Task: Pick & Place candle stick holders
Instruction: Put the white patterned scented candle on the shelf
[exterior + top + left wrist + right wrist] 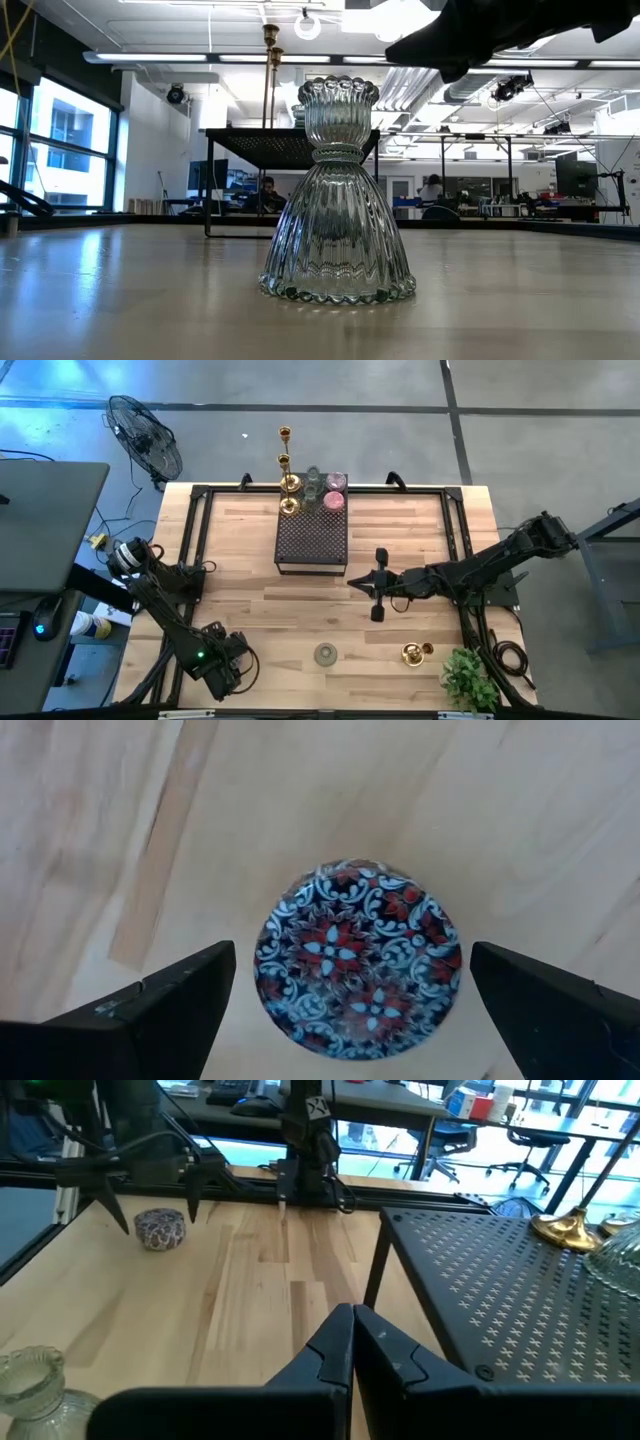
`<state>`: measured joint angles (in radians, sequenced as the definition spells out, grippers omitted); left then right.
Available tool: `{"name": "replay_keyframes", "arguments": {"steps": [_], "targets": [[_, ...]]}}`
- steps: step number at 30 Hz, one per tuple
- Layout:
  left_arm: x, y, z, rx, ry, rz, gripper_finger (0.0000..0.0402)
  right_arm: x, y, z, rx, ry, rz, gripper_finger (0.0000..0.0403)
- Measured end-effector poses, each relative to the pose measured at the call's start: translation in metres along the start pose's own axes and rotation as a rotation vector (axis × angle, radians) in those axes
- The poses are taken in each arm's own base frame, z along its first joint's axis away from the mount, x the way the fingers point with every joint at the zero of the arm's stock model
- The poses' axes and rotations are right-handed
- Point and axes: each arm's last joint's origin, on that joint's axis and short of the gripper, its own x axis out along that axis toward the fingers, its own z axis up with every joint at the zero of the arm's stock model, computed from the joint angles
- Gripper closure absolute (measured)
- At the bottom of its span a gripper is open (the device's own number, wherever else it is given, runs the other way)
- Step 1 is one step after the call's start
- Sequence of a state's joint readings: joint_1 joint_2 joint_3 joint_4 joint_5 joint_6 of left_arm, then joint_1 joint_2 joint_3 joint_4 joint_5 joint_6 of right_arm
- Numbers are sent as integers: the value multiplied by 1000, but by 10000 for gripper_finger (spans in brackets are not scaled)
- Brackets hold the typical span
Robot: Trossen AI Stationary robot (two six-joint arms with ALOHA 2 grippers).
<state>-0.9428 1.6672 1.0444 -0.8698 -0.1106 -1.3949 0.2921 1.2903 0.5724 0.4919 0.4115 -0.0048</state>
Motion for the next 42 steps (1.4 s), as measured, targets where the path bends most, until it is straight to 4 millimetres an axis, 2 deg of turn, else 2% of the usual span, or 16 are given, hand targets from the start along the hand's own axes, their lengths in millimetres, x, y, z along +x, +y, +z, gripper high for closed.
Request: {"name": "replay_keyframes", "arguments": {"steps": [9,12,18,22,25,29,33,38,42], "targets": [[10,3,-1,1,-15,-17,11,-3,7,2,3,-21,15,402],[11,3,-1,17,-16,-17,35,-4,9,2,-1,-24,6,401],[10,4,-1,51,-18,-13,121,-6,14,2,-6,-25,6,402],[8,7,-2,76,-12,9,121,-7,14,2,-2,-26,6,402],[-3,7,3,89,-28,33,121,-7,15,2,1,-26,9,402],[-17,5,26,107,-104,57,121,-8,17,3,1,-32,18,401],[-22,2,67,123,-237,-13,120,-9,18,4,1,-43,27,401],[-13,11,127,107,-365,-67,120,-9,18,4,-11,-44,27,402],[7,19,169,106,-427,-86,119,-9,18,4,-25,-44,26,401]]}}
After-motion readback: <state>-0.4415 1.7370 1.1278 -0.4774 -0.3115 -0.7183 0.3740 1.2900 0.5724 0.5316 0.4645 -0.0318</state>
